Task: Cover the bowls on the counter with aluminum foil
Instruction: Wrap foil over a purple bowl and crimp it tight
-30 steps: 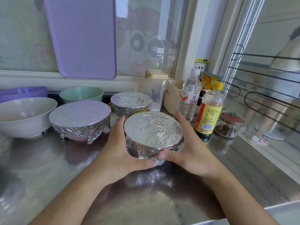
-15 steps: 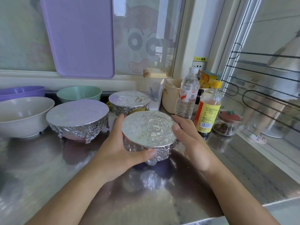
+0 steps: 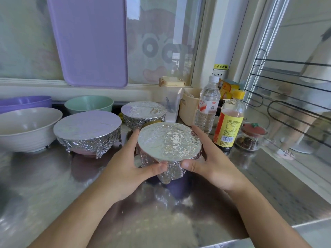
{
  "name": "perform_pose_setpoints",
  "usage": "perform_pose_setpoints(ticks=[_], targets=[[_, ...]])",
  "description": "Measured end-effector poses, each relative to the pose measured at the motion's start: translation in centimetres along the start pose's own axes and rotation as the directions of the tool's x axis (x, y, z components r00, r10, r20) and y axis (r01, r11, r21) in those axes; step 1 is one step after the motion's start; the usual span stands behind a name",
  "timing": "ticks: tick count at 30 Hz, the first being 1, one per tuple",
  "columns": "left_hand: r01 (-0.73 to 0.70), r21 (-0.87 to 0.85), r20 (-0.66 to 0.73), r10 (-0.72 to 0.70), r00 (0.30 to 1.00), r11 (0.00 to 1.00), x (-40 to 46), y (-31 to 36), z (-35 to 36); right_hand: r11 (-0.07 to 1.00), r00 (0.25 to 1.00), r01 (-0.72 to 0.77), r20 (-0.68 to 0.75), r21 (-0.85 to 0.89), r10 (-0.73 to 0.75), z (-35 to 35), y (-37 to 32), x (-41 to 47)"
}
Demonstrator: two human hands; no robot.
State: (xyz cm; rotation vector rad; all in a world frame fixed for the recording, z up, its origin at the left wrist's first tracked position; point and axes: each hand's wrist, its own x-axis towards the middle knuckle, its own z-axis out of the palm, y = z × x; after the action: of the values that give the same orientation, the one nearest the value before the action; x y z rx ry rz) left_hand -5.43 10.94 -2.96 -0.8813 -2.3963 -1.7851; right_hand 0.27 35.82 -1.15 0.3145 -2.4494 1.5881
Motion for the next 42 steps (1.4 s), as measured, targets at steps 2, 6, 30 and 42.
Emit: perform_pose_setpoints(ticks=[2, 6, 30, 42], targets=[[-0.007, 0.065, -0.024, 0.008, 1.000, 0.998, -0.1, 0.1, 0.0, 0.999, 1.000, 0.017, 0.017, -0.036, -0.016, 0.2, -0.3, -0.1], [0.002, 0.178, -0.060, 0.009, 0.998, 0.984, 0.0, -0.2, -0.1, 0.998, 0.999, 0.017, -0.037, -0.066, -0.020, 0.3, 0.0, 0.1], [0.014, 0.197, -0.048, -0.005, 0.999, 0.980, 0.0, -0.7, 0.9, 0.988, 0.998, 0.058, 0.017, -0.145, -0.056, 0.2, -0.4, -0.2], [0.106, 0.038, -0.068, -0.103, 0.992, 0.994, -0.5, 0.8, 0.6, 0.999, 0.981, 0.013, -0.192, 0.050, -0.003, -0.3, 1.1, 0.6]])
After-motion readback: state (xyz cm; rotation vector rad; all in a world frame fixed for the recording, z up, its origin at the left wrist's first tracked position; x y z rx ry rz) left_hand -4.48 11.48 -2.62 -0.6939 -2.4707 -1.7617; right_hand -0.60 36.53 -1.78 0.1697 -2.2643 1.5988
